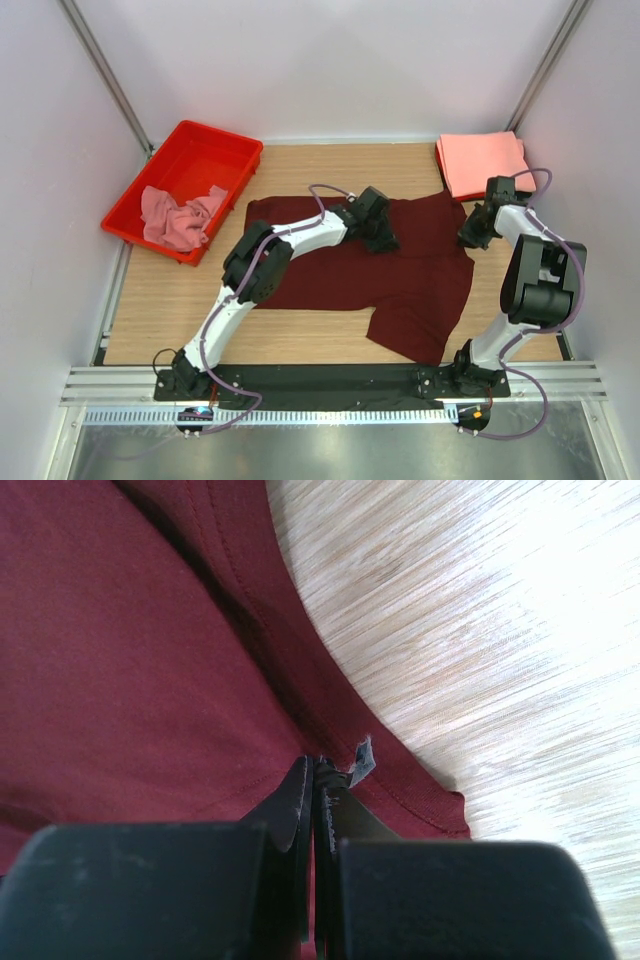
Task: Fold and stack the t-shirts
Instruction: Fold the tshirt
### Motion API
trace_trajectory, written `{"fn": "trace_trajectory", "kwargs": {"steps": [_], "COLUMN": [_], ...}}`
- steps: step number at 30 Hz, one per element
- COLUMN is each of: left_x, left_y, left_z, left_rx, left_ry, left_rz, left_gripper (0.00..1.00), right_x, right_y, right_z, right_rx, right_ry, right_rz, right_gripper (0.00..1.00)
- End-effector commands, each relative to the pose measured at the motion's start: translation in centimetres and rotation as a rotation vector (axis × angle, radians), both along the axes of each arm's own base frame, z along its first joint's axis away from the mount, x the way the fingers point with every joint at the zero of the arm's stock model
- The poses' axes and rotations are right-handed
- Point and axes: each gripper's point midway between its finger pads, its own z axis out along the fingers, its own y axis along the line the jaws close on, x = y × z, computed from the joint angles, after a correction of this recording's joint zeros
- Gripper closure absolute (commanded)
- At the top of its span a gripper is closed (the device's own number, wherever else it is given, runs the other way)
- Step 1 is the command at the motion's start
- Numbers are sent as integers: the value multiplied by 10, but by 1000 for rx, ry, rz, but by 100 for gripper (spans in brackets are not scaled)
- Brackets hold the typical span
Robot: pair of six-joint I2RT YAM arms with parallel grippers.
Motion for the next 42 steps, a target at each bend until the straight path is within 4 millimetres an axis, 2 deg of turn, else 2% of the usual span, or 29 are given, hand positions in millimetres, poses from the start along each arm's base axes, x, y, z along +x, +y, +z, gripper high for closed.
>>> {"fn": "trace_trajectory", "kwargs": {"steps": [1,3,6,7,12,17,19,22,34,42], "left_x": [3,3,3,3,3,2,2,-1,-16,-24], "left_y": [-18,-19,-18,-17,-12,-6,-2,4,31,31], "left_z": [12,12,14,14,22,45,48,54,44,32], "left_rx": [-49,-52,-52,-48,-27,-4,13,37,133,139], "left_ry": [-25,-26,-30,-30,-42,-60,-65,-71,-50,-9], "left_rz": [-12,-15,-16,-15,-10,-18,-24,-28,-47,-69], "left_gripper": [70,73,82,88,100,100,100,100,100,100], "right_x": [7,7,7,7,7,-1,-5,-14,-42,-59], "right_y": [-3,-4,-3,-3,-10,-14,-12,-10,-3,-4], "right_z": [20,21,22,22,29,46,54,53,39,24], "right_rx": [-19,-19,-18,-18,-38,-52,-47,-42,-25,-31], "right_ry": [-63,-66,-67,-67,-48,-40,-53,-39,-6,19], "right_rz": [4,3,4,4,-38,-106,-113,-123,-172,-223], "right_gripper": [99,99,99,99,99,99,99,99,99,99]}}
